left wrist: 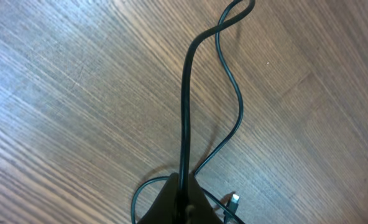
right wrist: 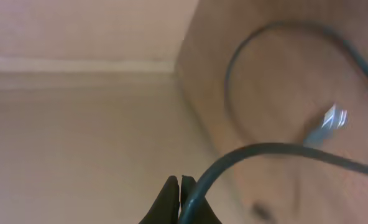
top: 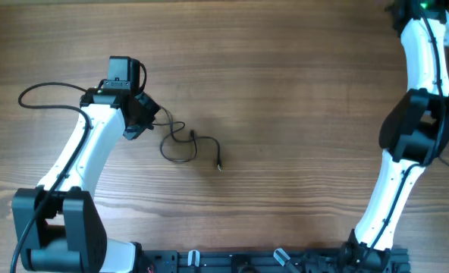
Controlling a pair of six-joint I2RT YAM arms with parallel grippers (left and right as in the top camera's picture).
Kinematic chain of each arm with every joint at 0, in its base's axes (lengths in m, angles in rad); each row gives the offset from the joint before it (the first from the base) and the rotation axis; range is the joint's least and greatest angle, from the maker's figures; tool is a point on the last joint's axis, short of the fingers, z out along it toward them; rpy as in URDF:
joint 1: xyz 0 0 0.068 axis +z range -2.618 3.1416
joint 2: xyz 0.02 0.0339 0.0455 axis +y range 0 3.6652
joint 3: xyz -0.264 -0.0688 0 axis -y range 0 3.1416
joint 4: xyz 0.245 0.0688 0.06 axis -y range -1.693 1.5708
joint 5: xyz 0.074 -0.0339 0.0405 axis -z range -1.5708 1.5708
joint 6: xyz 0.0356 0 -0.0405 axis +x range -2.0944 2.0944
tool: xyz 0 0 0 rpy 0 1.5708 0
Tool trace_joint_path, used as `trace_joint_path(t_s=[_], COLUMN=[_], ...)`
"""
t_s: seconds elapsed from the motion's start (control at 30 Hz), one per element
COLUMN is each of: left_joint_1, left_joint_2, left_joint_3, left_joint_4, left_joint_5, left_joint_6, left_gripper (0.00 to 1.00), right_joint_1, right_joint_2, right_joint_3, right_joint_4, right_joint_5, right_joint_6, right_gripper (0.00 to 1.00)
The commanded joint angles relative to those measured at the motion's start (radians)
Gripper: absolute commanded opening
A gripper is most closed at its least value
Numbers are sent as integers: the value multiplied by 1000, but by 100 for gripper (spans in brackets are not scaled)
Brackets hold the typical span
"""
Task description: Untangle cables
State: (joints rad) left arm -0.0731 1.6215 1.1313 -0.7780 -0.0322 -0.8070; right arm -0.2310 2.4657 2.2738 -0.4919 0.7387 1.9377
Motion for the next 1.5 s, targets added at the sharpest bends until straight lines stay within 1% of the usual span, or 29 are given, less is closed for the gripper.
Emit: trace_joint_path(t_s=[0.0,0.03,0.07,0.1,0.17,0.2,0.23,0.27,0.3,0.4,0.47,0.5,0.6,0.63,0.77,0.83,0.87,0.9,0.93,0.97,1.0,1.03,1.07,1.1,1.17,1.2,1.27,1.37,1.47], left_joint_1=[-4,-4,-4,-4,-4,-4,-4,-4,-4,-4,-4,-4,-4,-4,-4,-4,-4,-14,-31,-65,-98,-125,-142,-152,-141,-122,-1,247,428], left_joint_2=[-5,-5,-5,-5,-5,-5,-5,-5,-5,-5,-5,-5,-5,-5,-5,-5,-5,-5,-5,-5,-5,-5,-5,-5,-5,-10,-52,-122,-122], left_joint_3=[0,0,0,0,0,0,0,0,0,0,0,0,0,0,0,0,0,0,0,0,0,0,0,0,0,0,1,1,1], left_joint_4=[0,1,0,0,0,1,1,1,1,0,1,1,-16,-19,-18,2,47,167,259,365,394,380,345,282,186,161,148,133,64], left_joint_5=[-17,-17,-14,-9,-9,-9,-9,-9,-9,-2,-3,-3,-3,-3,-3,31,138,404,612,856,901,808,683,513,367,334,327,327,364], left_joint_6=[-13,-13,-13,-14,-16,-17,-18,-18,-17,-17,-17,-17,-16,-16,-16,-16,13,157,291,453,521,542,537,487,349,318,232,93,88], left_gripper=[4,4,4,4,4,4,4,4,4,4,4,4,4,4,4,4,4,4,4,10,24,43,100,100,100,100,100,100,100], right_joint_1=[-68,-84,-95,-98,-98,-98,-98,-97,-93,-64,-39,-23,-10,-10,-10,-10,-8,2,14,35,71,100,141,185,250,301,414,548,713], right_joint_2=[52,52,52,52,52,52,52,52,52,40,22,18,-18,-46,-190,-228,-233,-233,-233,-233,-233,-233,-233,-231,-231,-231,-231,-231,-231], right_joint_3=[8,8,8,8,8,8,8,8,8,9,9,9,9,9,9,9,9,8,8,8,8,8,8,8,8,8,5,-28,-171], right_joint_4=[46,124,227,280,292,258,186,66,-35,-225,-406,-471,-565,-577,-599,-650,-700,-752,-786,-816,-851,-873,-899,-905,-898,-881,-826,-781,-671], right_joint_5=[47,47,46,33,-90,-216,-372,-536,-641,-799,-937,-949,-969,-1025,-1041,-1188,-1321,-1394,-1402,-1402,-1402,-1401,-1397,-1352,-1288,-1265,-1160,-1153,-1146], right_joint_6=[-185,-270,-460,-597,-770,-872,-999,-1098,-1106,-1144,-1130,-1126,-1123,-1130,-1359,-1439,-1510,-1572,-1626,-1689,-1754,-1796,-1836,-1833,-1833,-1834,-1825,-1793,-1808], right_gripper=[9,15,15,15,49,67,100,100,100,100,100,99,100,100,100,100,100,100,100,100,100,100,100,100,100,100,100,100,99])
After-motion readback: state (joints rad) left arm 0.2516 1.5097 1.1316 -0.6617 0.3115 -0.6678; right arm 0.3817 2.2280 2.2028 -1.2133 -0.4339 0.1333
